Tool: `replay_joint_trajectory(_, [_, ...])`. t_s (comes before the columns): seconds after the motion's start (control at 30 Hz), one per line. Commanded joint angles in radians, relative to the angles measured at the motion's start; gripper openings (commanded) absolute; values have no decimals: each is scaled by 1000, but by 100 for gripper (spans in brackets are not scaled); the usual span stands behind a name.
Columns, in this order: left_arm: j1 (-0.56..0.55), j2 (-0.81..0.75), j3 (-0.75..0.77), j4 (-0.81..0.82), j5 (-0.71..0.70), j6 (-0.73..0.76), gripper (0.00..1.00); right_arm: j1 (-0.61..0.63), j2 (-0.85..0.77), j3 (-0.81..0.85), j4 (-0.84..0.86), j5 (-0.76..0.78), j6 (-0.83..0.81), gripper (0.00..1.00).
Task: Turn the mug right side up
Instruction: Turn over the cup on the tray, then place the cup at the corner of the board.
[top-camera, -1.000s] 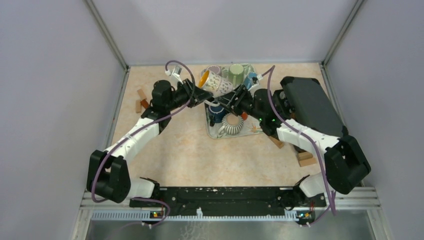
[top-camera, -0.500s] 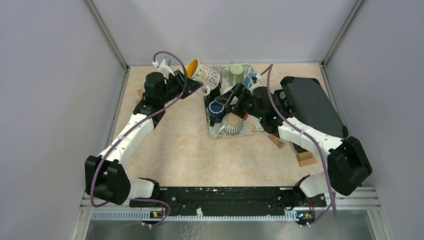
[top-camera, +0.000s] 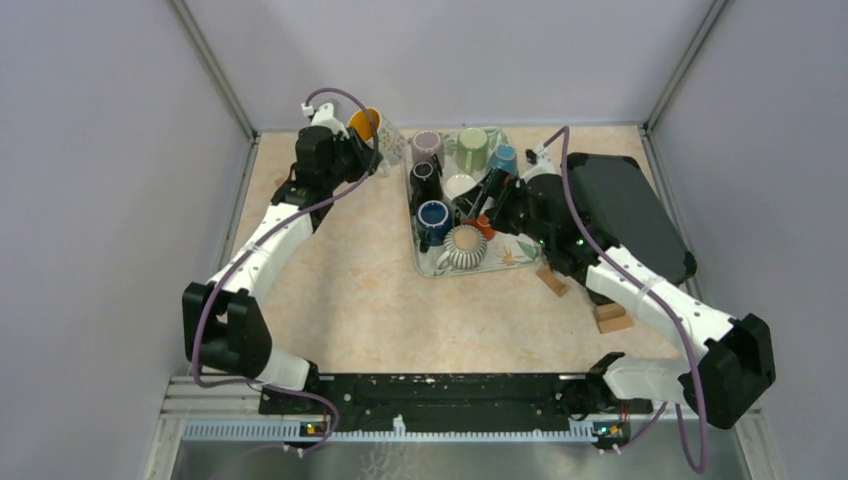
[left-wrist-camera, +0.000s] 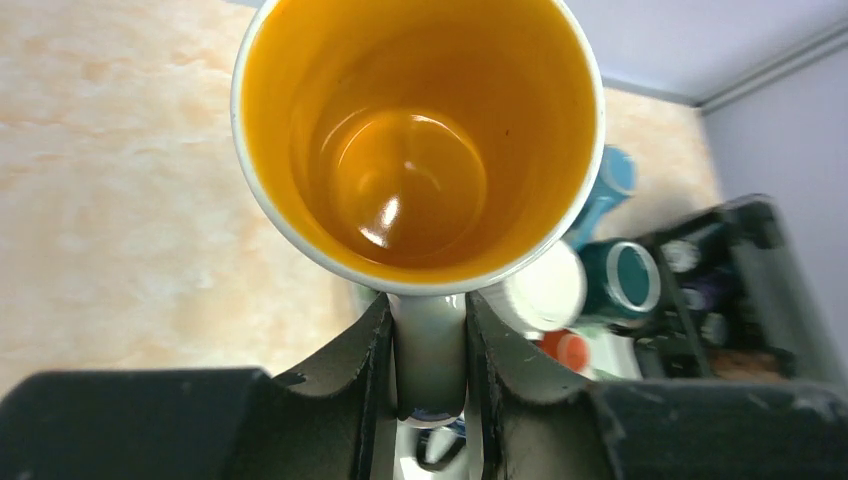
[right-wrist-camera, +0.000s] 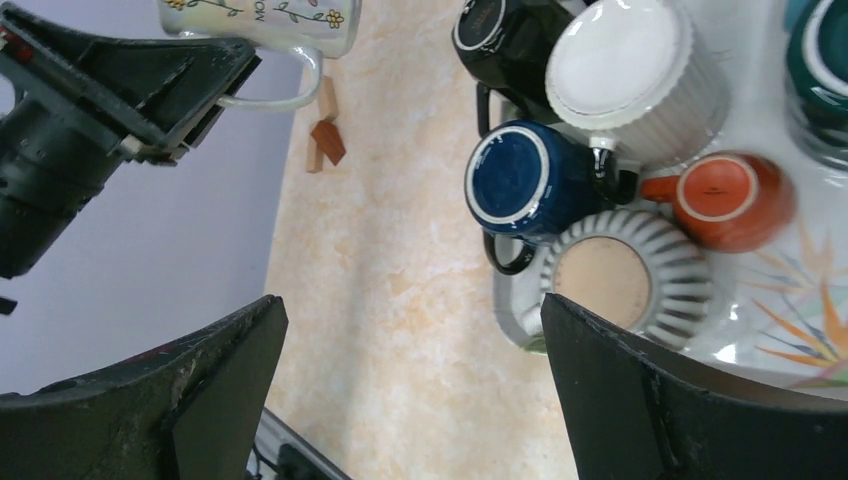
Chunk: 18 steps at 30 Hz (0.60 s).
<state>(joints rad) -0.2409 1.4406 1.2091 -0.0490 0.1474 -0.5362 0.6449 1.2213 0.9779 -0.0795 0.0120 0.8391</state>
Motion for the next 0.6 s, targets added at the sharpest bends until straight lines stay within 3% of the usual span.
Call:
replay_joint_trajectory(0.0, [8,51,101,127,-137,151,0,4,-75,36,-91,92,-95,99])
replay_joint_trajectory(0.2, [15,171,132,191,-238,239,0,3,-128,11,-132,133,-142,99])
replay_joint_trajectory(0.57, [18,397,219,292,-273,353,0,3,-212,-54,-149,140,-204,99])
